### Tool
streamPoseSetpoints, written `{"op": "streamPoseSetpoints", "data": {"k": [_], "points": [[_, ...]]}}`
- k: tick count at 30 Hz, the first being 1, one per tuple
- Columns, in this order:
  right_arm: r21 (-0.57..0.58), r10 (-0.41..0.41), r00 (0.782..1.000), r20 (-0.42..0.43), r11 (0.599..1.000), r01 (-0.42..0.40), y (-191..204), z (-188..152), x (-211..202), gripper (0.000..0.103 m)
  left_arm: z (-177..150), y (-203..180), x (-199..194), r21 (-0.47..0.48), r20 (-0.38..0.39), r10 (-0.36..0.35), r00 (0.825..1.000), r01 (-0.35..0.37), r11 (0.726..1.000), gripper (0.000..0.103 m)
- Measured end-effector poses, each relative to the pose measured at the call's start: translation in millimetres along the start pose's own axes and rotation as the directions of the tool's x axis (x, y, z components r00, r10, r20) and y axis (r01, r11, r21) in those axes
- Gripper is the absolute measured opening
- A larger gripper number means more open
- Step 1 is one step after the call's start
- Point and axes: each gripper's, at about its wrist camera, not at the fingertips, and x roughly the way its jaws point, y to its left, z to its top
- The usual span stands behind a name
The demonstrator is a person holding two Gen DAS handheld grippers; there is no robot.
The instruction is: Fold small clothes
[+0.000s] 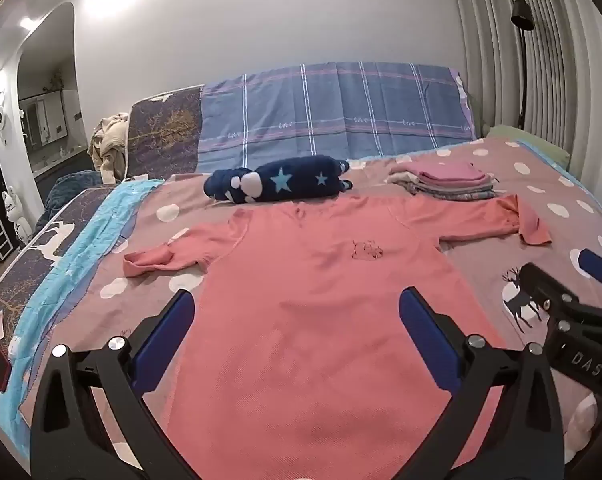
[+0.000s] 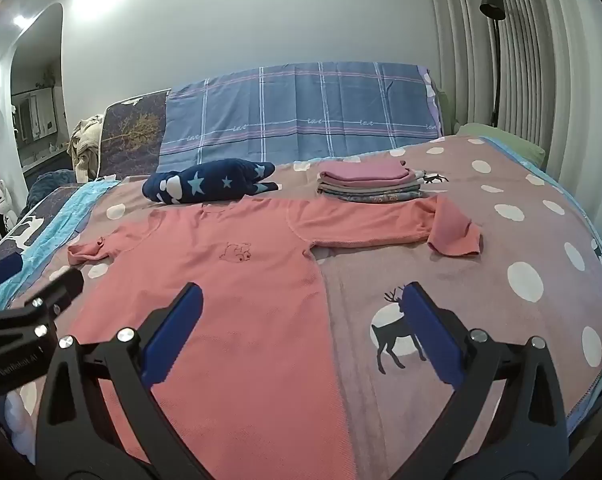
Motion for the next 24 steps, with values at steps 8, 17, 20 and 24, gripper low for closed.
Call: {"op": "streamPoseSetpoints", "data": {"k": [8,17,20,24], "points": [[0.011,0.009,1.0,-0.021,1.0,-0.009,-7,-3,3,0.101,-10,-5,6,-0.004,-0.015,-0.014,1.0,0.014,1.0,0.102],[-0.005,-0.015,1.0,-0.016,1.0,0.015,-5,-6,2,0.101,-10,-2,11,-0.011,-0.024,-0.026,0.999,0.026,1.0,0.102],[-0.008,-0.014,1.0,-0.024,1.0,0.013,-3,-5,3,0.101,-11,-4,14,-0.006,-0.035,-0.021,0.999,0.021,1.0,0.102],[-0.01,-0.014,0.999,-0.032,1.0,0.014,-3,-5,3,0.101,-12,-6,17,-0.003,-0.048,-0.017,0.999,0.017,1.0,0.102]]}}
